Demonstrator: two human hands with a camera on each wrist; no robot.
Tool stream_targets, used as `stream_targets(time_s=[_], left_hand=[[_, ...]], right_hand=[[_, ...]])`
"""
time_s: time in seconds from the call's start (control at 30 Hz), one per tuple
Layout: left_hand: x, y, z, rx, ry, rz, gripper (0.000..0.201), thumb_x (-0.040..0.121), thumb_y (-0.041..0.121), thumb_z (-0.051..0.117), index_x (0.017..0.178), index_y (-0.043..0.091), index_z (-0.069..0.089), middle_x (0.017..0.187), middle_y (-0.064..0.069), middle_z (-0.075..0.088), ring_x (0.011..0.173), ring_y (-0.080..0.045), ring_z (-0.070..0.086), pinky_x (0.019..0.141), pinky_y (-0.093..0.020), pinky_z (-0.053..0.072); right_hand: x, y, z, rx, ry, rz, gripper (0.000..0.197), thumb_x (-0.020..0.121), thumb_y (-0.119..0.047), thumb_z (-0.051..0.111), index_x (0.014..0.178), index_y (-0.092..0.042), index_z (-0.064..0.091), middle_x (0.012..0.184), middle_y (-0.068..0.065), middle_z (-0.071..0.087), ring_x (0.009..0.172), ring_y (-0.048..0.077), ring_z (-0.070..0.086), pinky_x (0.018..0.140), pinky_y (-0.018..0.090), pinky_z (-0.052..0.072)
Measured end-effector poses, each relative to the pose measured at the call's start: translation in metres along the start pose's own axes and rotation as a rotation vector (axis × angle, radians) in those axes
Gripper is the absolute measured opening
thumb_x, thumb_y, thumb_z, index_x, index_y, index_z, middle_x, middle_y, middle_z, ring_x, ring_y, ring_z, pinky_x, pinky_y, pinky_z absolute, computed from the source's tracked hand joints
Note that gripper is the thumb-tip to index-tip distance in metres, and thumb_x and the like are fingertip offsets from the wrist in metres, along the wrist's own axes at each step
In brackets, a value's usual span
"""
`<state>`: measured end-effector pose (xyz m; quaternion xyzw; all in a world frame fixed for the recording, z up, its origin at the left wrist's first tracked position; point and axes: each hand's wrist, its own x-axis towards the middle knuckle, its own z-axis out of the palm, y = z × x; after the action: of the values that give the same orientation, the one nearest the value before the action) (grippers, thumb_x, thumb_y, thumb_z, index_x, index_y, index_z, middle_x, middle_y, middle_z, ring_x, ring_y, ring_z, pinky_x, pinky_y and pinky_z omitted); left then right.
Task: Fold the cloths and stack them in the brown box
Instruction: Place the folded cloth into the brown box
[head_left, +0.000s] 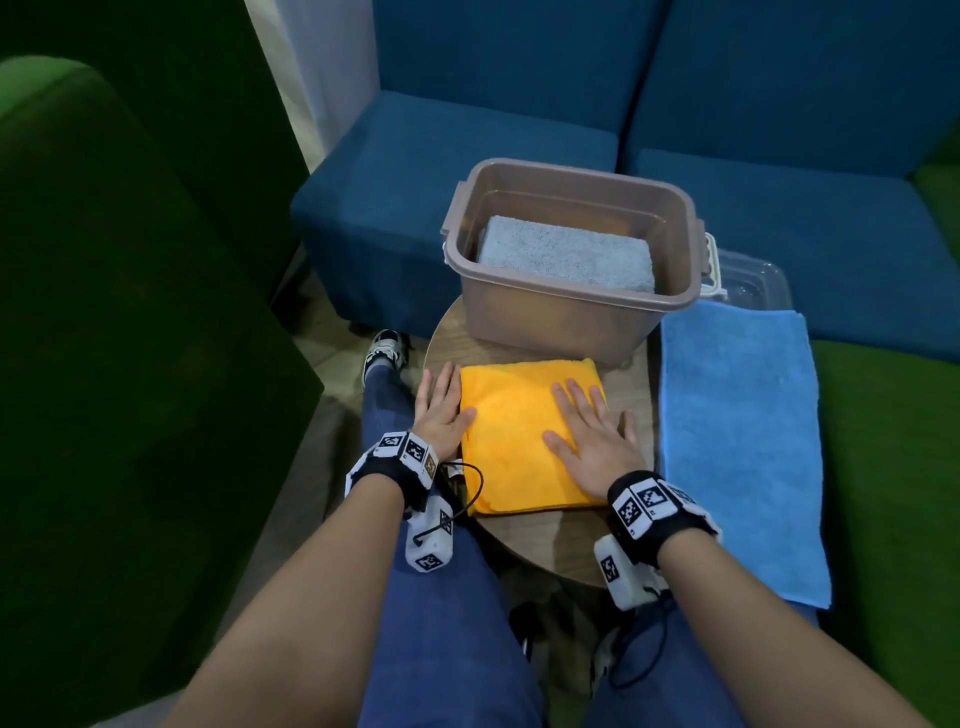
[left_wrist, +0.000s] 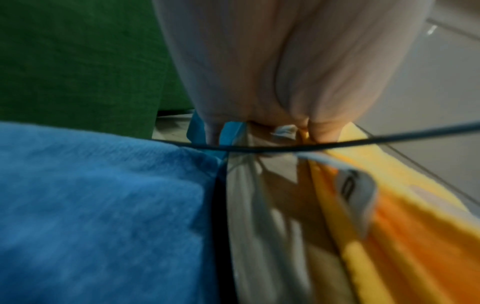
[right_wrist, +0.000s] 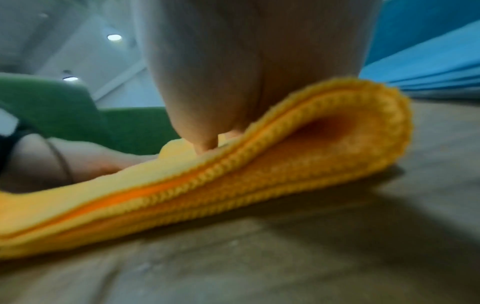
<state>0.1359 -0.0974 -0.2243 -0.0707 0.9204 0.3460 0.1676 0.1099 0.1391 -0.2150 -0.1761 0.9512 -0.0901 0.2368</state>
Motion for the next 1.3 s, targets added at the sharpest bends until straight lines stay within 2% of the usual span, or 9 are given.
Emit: stream_targets(time_s=[0.13,0.2,0.33,0.5,0.6,0.73,1.07,1.2,1.3], left_hand=[[-0.005,0.018,-0.005,-0.014,0.036,-0.12,0.071,0.102,0.025,0.041,0.153,0.019,-0.009,0.161,0.004,-0.009,0.148,-0.018,-0.016,0.118,-0.055,-0.002],[-0.009,0.033,-0.006,0.141,0.088,-0.14,0.077,0.1,0.025,0.044,0.153,0.02,-0.012,0.162,-0.002,-0.012,0.148,-0.021,-0.013,0.117,-0.058,0.002],[-0.014,0.063,0.004,0.393,-0.043,0.128,0.082,0.098,0.037,0.049,0.154,0.02,-0.009,0.161,0.0,-0.014,0.149,-0.021,-0.011,0.117,-0.054,0.004],[-0.002,0.06,0.019,0.529,-0.304,0.148,0.116,0.08,0.062,0.063,0.152,0.017,-0.015,0.159,-0.001,-0.025,0.147,-0.022,-0.018,0.117,-0.049,-0.007],[-0.003,0.046,0.025,0.583,-0.285,0.211,0.141,0.061,0.076,0.069,0.149,0.018,-0.024,0.156,0.0,-0.031,0.144,-0.02,-0.027,0.113,-0.048,-0.017],[-0.002,0.04,0.024,0.549,-0.246,0.175,0.155,0.047,0.083,0.07,0.147,0.019,-0.029,0.154,0.006,-0.035,0.141,-0.016,-0.032,0.117,-0.05,-0.013],[0.0,0.019,0.002,0.492,-0.234,0.128,0.164,0.037,0.084,0.073,0.147,0.019,-0.03,0.155,0.005,-0.033,0.143,-0.022,-0.03,0.118,-0.049,-0.012],[-0.001,0.019,0.003,0.481,-0.217,0.127,0.165,0.035,0.085,0.072,0.147,0.021,-0.03,0.155,0.005,-0.033,0.143,-0.022,-0.03,0.118,-0.048,-0.014],[-0.003,0.019,0.005,0.481,-0.202,0.134,0.164,0.036,0.085,0.072,0.148,0.02,-0.029,0.156,0.005,-0.032,0.143,-0.023,-0.029,0.118,-0.05,-0.013]], right_hand=[[-0.006,-0.008,0.005,0.031,0.013,0.062,0.067,0.1,-0.058,0.015,0.153,-0.032,-0.017,0.16,-0.012,-0.022,0.148,0.015,-0.018,0.117,0.054,-0.007],[-0.012,-0.012,0.009,0.044,0.022,0.097,0.069,0.1,-0.057,0.017,0.153,-0.027,-0.017,0.16,-0.009,-0.021,0.148,0.017,-0.017,0.118,0.053,-0.004],[-0.03,-0.021,0.017,0.045,0.058,0.156,0.075,0.1,-0.057,0.02,0.154,-0.018,-0.014,0.162,-0.001,-0.018,0.15,0.022,-0.013,0.12,0.048,0.004],[-0.035,-0.038,0.005,-0.08,-0.048,0.301,0.08,0.1,-0.052,0.03,0.154,-0.008,-0.009,0.163,0.007,-0.01,0.15,0.026,-0.002,0.118,0.045,0.013],[-0.023,-0.043,-0.003,-0.031,0.017,0.215,0.076,0.1,-0.044,0.037,0.156,-0.01,-0.002,0.164,0.006,-0.004,0.151,0.026,-0.003,0.119,0.048,0.007],[-0.003,-0.031,0.005,0.028,0.002,0.007,0.065,0.101,-0.055,0.023,0.153,-0.037,-0.011,0.161,-0.013,-0.018,0.15,0.019,-0.014,0.119,0.05,-0.007],[-0.005,-0.001,0.006,0.125,0.102,0.192,0.068,0.099,-0.061,0.016,0.153,-0.034,-0.016,0.159,-0.016,-0.022,0.149,0.019,-0.014,0.119,0.051,-0.007],[-0.026,-0.014,0.011,0.301,0.32,0.356,0.084,0.094,-0.055,0.048,0.155,-0.013,0.009,0.16,0.007,0.016,0.143,0.029,0.023,0.111,0.044,0.025],[-0.035,-0.016,0.01,0.654,0.356,0.401,0.064,0.089,-0.035,0.066,0.139,-0.005,0.037,0.134,0.016,0.048,0.116,0.03,0.052,0.088,0.035,0.042]])
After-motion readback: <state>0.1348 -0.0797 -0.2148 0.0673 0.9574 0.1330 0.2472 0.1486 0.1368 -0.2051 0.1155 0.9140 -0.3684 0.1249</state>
